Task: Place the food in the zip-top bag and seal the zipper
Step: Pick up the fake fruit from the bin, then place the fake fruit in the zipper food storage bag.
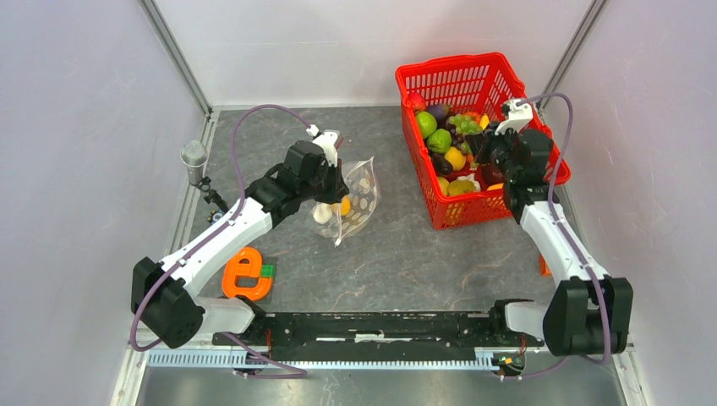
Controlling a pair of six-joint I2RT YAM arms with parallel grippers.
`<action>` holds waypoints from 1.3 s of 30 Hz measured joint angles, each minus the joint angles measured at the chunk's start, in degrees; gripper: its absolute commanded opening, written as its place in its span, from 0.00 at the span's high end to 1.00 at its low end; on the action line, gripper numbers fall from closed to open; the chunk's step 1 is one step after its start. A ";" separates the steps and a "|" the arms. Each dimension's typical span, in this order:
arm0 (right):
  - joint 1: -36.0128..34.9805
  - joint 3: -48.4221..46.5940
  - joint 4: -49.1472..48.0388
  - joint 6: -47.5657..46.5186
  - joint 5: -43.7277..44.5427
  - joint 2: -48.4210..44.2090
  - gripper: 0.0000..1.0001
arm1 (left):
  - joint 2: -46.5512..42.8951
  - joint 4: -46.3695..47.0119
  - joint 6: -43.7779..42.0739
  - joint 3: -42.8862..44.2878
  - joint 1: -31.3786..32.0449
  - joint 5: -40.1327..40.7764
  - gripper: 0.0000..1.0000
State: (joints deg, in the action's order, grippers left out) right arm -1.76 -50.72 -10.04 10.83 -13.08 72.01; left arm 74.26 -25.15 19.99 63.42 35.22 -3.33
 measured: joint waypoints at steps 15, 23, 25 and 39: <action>-3.63 5.97 -18.67 14.93 -20.55 -7.72 1.00 | 0.00 0.02 0.00 0.00 0.00 -0.02 0.98; -18.01 5.53 -20.20 13.05 -25.83 -6.16 1.00 | 0.11 0.04 0.00 0.00 0.00 0.00 0.98; -21.00 4.42 -18.80 10.73 -26.64 -4.94 1.00 | 0.11 0.04 0.00 0.00 0.00 0.02 0.98; -36.92 -9.73 12.68 -21.81 -16.50 2.80 1.00 | 0.04 1.53 0.55 -0.07 0.00 0.13 0.98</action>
State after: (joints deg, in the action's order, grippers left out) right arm -38.68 -60.45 2.63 -10.98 -29.58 74.81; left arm 74.30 -23.62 20.53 63.35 35.22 -3.20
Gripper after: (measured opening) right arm 0.081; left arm 0.040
